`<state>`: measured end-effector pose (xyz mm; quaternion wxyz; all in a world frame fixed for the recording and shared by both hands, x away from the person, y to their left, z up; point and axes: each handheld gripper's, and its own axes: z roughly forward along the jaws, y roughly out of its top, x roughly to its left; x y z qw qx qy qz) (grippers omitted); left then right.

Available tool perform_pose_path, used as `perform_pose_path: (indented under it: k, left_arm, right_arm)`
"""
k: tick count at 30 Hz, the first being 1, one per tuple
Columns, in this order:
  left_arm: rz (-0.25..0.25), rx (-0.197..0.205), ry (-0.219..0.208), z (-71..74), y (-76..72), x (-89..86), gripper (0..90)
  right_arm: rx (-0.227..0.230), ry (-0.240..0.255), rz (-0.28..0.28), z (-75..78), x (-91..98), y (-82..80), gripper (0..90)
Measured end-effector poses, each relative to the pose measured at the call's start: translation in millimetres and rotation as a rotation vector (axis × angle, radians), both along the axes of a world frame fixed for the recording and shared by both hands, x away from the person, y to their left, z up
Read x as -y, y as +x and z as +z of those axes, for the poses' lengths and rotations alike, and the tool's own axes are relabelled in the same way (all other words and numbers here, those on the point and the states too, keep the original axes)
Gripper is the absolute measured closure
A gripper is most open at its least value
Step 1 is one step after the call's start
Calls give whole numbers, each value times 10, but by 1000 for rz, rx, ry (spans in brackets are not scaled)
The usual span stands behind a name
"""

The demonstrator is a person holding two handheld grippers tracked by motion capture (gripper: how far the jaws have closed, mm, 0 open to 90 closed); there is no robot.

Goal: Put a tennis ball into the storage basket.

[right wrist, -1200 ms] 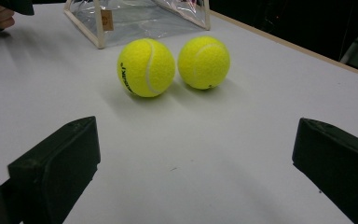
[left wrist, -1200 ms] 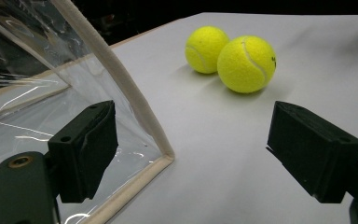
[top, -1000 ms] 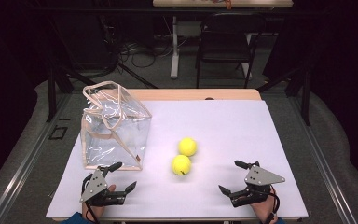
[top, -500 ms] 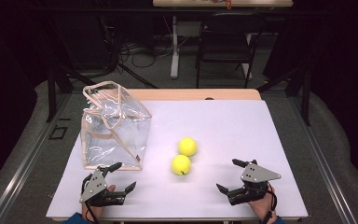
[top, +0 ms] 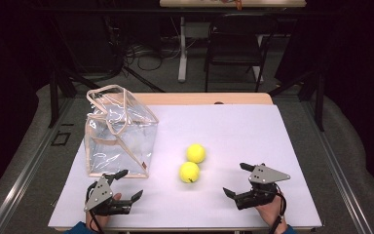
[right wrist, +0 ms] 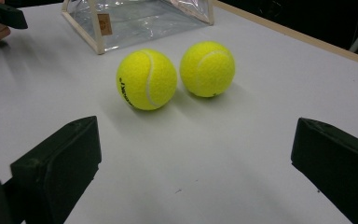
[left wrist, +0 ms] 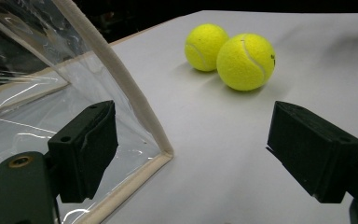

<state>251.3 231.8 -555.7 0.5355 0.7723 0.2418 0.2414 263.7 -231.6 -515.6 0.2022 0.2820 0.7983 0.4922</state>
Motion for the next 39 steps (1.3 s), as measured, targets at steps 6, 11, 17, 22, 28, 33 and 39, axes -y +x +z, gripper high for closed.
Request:
perform_pose_path:
  k: [6,11,17,22,28,33,39]
  left_arm:
    - [-5,-3,-7,-1,7,-7,158]
    - [-8,3,-10,2,3,-4,158]
    - [-9,3,-8,0,6,-3,158]
    - [-8,3,-7,0,6,-4,158]
    - [-7,3,-8,2,4,-6,158]
    - [-2,9,-9,6,-5,-6,158]
    - [-5,12,-5,7,-1,-1,158]
  right_arm:
    - [-10,5,-6,40,-48,36,9]
    - [-12,1,7,75,-105,62,9]
    - [-17,-9,18,108,-200,115,9]
    - [-17,-31,27,127,-285,152,8]
    - [-26,-42,44,136,-370,197,8]
    - [-35,-44,57,157,-427,233,8]
    - [-55,-39,76,151,-492,275,8]
